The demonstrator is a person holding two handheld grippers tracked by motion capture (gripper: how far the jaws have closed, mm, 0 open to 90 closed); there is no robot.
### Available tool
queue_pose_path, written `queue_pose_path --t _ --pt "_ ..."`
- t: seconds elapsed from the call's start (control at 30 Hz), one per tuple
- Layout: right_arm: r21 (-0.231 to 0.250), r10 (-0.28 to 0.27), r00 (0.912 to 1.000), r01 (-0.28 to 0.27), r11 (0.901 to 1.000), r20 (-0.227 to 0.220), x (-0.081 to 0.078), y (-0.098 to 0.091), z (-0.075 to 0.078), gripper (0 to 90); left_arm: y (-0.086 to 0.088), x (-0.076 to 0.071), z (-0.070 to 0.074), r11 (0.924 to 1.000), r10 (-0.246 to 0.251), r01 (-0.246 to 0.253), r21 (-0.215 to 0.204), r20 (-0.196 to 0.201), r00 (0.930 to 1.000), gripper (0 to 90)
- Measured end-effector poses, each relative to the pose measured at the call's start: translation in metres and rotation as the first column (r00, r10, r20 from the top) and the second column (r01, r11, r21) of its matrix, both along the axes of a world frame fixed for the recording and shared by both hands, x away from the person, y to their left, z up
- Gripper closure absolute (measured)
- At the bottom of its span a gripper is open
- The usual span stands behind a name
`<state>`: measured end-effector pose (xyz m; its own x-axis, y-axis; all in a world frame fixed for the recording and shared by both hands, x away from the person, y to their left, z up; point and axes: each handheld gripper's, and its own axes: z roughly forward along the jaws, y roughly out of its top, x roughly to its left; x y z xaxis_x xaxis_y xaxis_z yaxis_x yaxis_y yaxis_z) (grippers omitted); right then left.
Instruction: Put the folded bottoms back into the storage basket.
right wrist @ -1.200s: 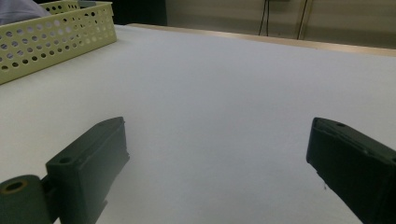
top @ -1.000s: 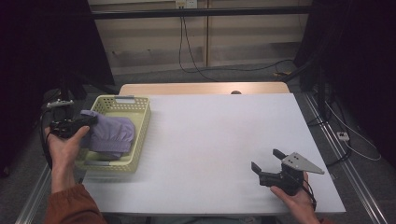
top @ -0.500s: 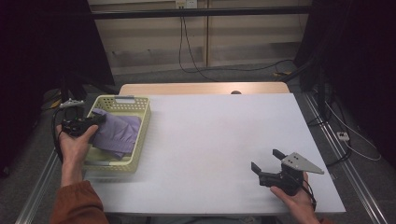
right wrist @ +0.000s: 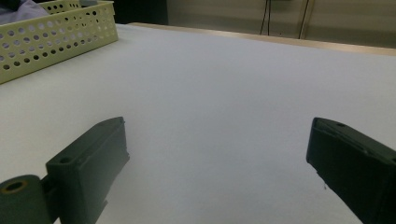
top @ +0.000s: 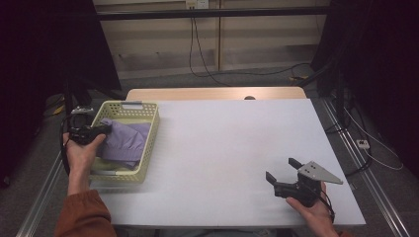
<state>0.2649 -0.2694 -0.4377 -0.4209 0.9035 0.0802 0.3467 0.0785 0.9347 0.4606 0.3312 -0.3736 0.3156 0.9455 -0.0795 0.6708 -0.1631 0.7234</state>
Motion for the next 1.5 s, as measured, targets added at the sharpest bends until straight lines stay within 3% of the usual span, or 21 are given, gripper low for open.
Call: queue_pose_path --t 0.1,0.23,0.4,0.77,0.9,1.07,1.2,1.27,1.43,1.5 --pt "-0.001 0.000 1.0000 0.000 1.0000 0.002 0.000 0.000 0.000 5.2 0.001 0.003 -0.004 0.9999 0.010 -0.010 0.010 -0.016 0.9998 86.8" --pt "-0.002 0.000 1.0000 0.000 1.0000 0.002 0.000 0.000 0.000 5.3 -0.001 0.005 -0.005 0.9998 -0.013 0.013 -0.013 -0.004 0.9999 86.8" --pt "0.000 -0.001 1.0000 0.001 1.0000 -0.001 0.000 0.000 0.000 5.3 -0.007 0.008 -0.007 0.9998 -0.019 0.019 0.011 -0.013 0.9997 86.7" --pt "-0.004 0.001 1.0000 -0.001 1.0000 -0.003 0.000 0.000 0.000 5.3 -0.001 0.015 -0.018 0.9993 0.003 0.000 0.037 -0.089 0.9960 86.6" --pt "-0.001 0.000 1.0000 0.000 1.0000 -0.003 0.000 0.000 0.000 5.2 -0.001 0.017 -0.021 0.9953 0.046 -0.034 0.090 -0.128 0.9907 86.5" --pt "-0.002 0.001 1.0000 -0.001 1.0000 -0.001 0.000 0.000 0.000 5.2 -0.002 0.020 -0.024 0.9932 0.080 -0.062 0.099 -0.183 0.9799 86.4" --pt "-0.002 0.001 1.0000 -0.001 1.0000 -0.001 0.001 0.000 0.000 5.2 -0.002 0.024 -0.026 0.9893 0.102 -0.077 0.124 -0.204 0.9736 86.4" --pt "-0.002 -0.001 1.0000 0.001 1.0000 -0.003 0.001 0.000 0.000 5.2 -0.002 0.027 -0.026 0.9870 0.113 -0.082 0.138 -0.234 0.9656 86.3" --pt "0.000 -0.008 1.0000 0.008 1.0000 -0.001 0.001 -0.001 -0.001 5.2 -0.003 0.031 -0.027 0.9850 0.128 -0.095 0.144 -0.243 0.9616 86.3" --pt "-0.002 -0.007 1.0000 0.007 1.0000 -0.003 0.001 -0.001 -0.001 5.2 -0.003 0.032 -0.030 0.9832 0.137 -0.100 0.153 -0.256 0.9568 86.3"
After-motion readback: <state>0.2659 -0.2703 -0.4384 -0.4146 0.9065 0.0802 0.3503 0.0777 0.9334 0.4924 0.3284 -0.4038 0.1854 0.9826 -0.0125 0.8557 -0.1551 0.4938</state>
